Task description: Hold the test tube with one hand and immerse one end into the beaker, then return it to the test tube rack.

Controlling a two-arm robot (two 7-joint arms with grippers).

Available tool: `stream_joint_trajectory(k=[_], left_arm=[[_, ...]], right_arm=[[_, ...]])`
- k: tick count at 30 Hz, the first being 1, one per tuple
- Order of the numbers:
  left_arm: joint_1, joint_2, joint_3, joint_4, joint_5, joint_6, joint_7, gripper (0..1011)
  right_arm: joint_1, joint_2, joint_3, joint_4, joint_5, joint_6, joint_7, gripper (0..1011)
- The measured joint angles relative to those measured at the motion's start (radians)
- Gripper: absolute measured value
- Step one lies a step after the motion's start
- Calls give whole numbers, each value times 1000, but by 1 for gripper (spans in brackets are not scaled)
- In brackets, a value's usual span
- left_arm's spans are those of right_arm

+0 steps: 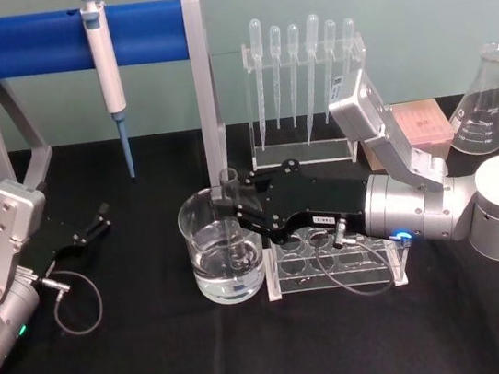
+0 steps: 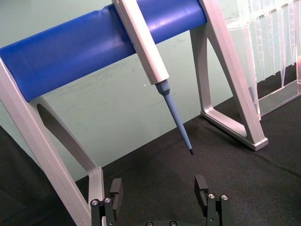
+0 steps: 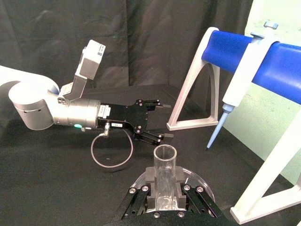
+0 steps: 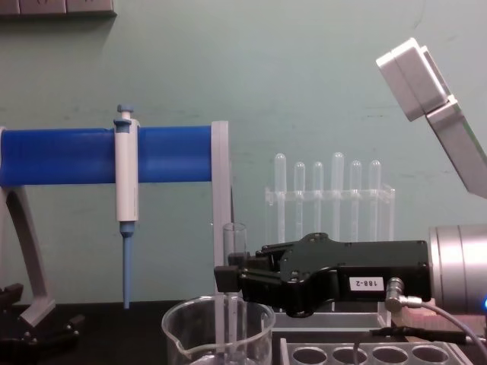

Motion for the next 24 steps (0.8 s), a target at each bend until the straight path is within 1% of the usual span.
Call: stream_joint_trajectory(k=[24], left_arm=[[0,0,0,0,0,0,0,1000]], right_arm=[[0,0,0,0,0,0,0,241]])
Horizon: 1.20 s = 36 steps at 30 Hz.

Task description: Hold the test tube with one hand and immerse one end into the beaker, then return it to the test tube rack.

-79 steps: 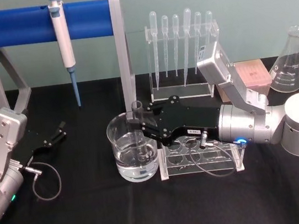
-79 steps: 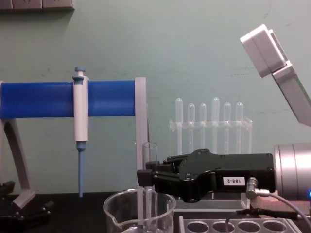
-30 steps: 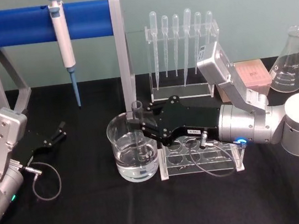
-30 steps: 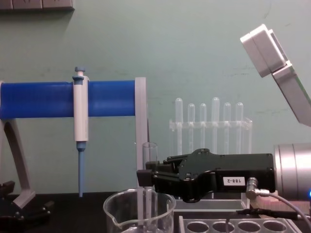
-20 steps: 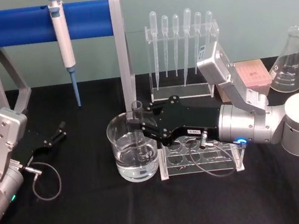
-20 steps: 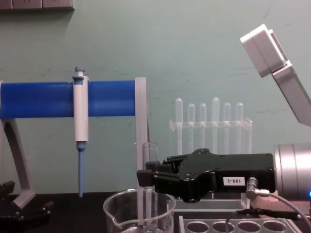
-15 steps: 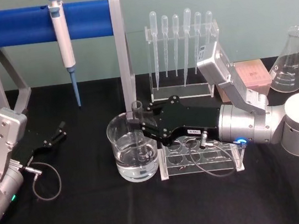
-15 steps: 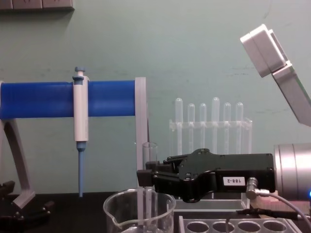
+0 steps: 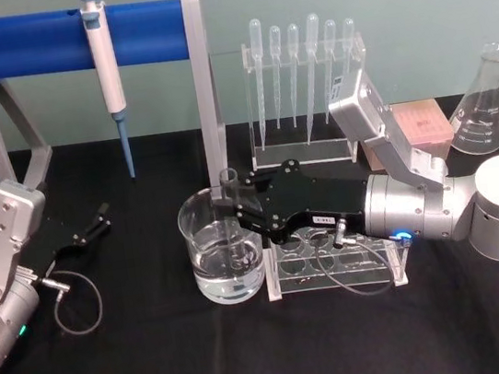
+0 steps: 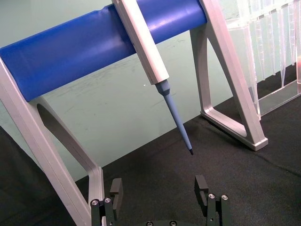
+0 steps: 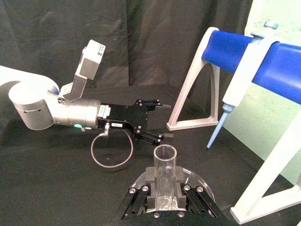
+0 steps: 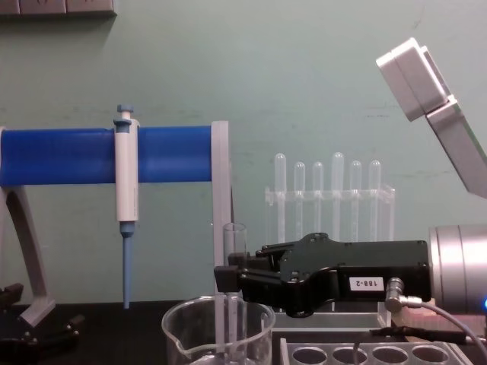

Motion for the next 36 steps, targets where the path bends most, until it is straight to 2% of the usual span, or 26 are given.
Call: stream_joint_trajectory(k=[36], left_arm=[[0,0,0,0,0,0,0,1000]], right_arm=[[0,0,0,0,0,0,0,241]])
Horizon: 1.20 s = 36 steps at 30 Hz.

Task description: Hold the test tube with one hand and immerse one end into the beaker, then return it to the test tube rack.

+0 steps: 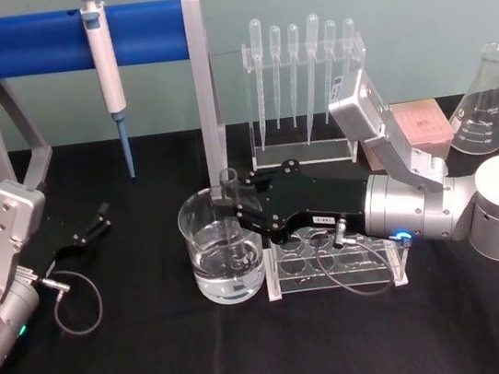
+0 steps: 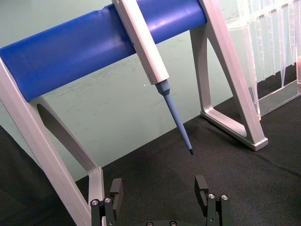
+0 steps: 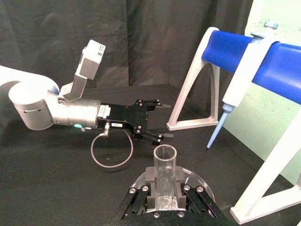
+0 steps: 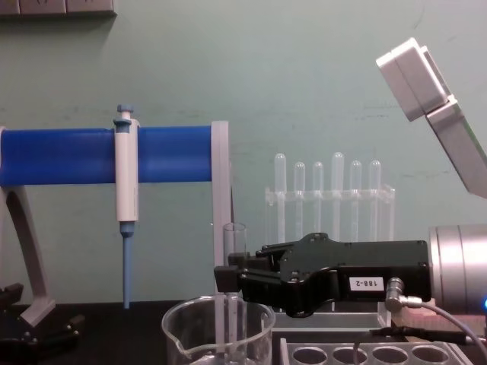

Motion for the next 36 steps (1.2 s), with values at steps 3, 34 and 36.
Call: stream_joint_trajectory(k=[3,34,36], left_arm=[[0,0,0,0,0,0,0,1000],[0,0,0,0,0,0,0,1000],[0,0,0,0,0,0,0,1000]], right_arm=[[0,0,0,0,0,0,0,242],[0,0,0,0,0,0,0,242],[0,0,0,0,0,0,0,241]])
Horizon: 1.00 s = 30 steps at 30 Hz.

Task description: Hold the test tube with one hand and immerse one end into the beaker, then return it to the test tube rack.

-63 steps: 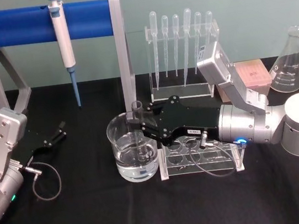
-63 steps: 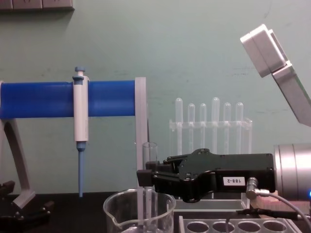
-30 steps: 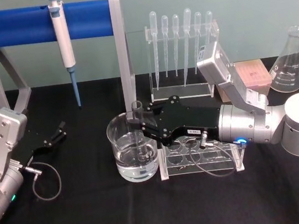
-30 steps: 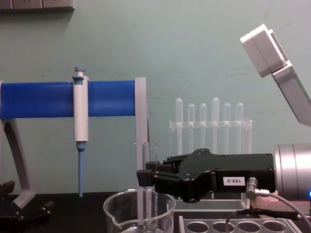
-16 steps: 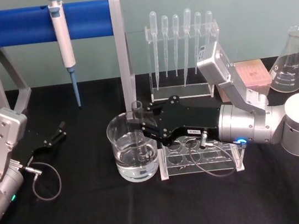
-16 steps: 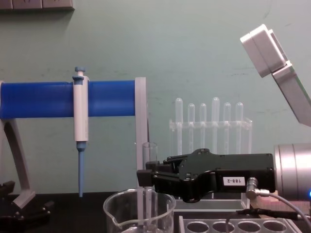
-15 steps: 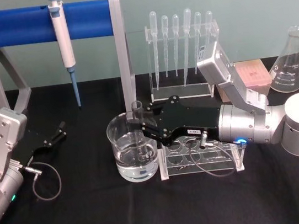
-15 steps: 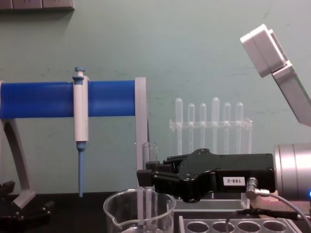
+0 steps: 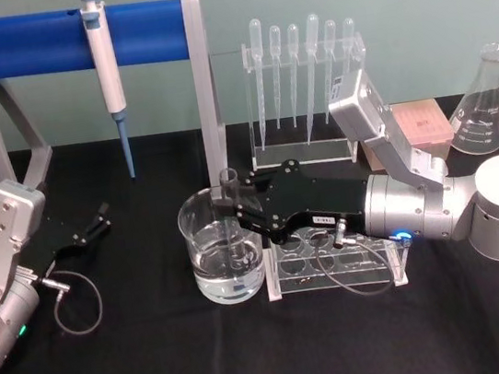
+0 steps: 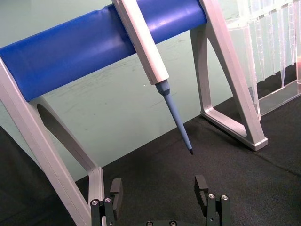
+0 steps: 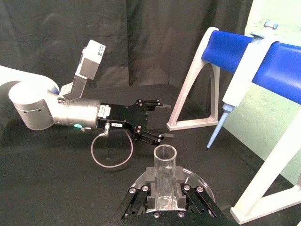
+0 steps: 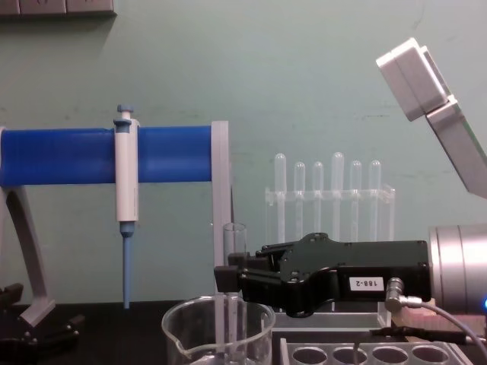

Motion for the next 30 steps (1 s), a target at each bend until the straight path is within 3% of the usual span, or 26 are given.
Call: stream_joint_trajectory(k=[20,30], left_arm=[[0,0,0,0,0,0,0,1000],[0,0,0,0,0,0,0,1000]], right_arm=[[6,-1,2,-4,2,-5,7,242],[21,18,18,-60,28,10,17,241]])
